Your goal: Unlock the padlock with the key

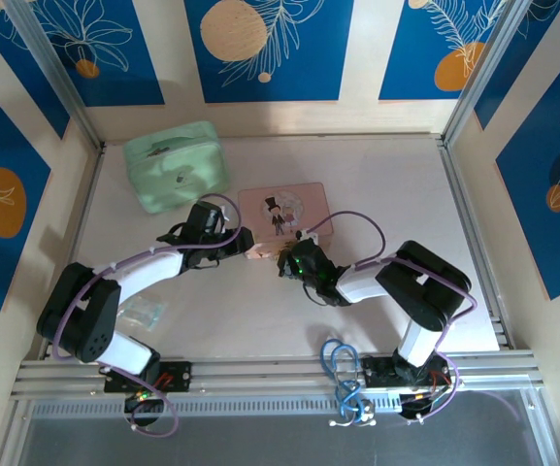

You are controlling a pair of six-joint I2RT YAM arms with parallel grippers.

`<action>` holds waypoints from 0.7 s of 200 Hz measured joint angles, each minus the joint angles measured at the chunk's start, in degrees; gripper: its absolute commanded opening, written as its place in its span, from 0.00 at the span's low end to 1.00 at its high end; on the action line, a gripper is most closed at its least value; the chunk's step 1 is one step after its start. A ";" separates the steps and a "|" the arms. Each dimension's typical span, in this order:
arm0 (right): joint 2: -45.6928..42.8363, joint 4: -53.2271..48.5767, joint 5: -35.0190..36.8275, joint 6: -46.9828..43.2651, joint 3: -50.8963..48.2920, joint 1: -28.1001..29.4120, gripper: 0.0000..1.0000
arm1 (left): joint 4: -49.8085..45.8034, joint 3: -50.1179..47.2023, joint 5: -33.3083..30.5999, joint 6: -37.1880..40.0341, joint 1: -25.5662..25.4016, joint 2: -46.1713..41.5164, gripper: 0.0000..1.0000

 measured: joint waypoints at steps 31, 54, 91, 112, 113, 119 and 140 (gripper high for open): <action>-1.09 -1.84 0.04 0.33 -0.09 0.33 0.00 | 0.00 0.00 -0.02 0.04 0.00 0.00 0.60; -2.56 -2.84 0.00 0.68 -1.20 1.01 0.02 | -0.02 0.00 0.00 0.39 0.00 0.00 0.60; -3.04 -2.45 -0.07 0.90 -1.95 1.14 0.08 | 0.20 0.00 0.15 0.70 0.00 0.15 0.60; -3.02 -2.34 -0.26 0.87 -1.95 1.05 0.12 | 0.35 0.00 0.24 0.92 0.00 0.22 0.60; -3.02 -2.34 -0.26 0.87 -1.95 1.05 0.12 | 0.35 0.00 0.24 0.92 0.00 0.22 0.60; -3.02 -2.32 -0.26 0.87 -1.97 1.05 0.13 | 0.35 0.00 0.24 0.94 0.00 0.22 0.60; -2.97 -1.99 -0.28 0.92 -1.97 1.03 0.15 | 0.48 0.00 0.28 1.05 0.00 0.33 0.60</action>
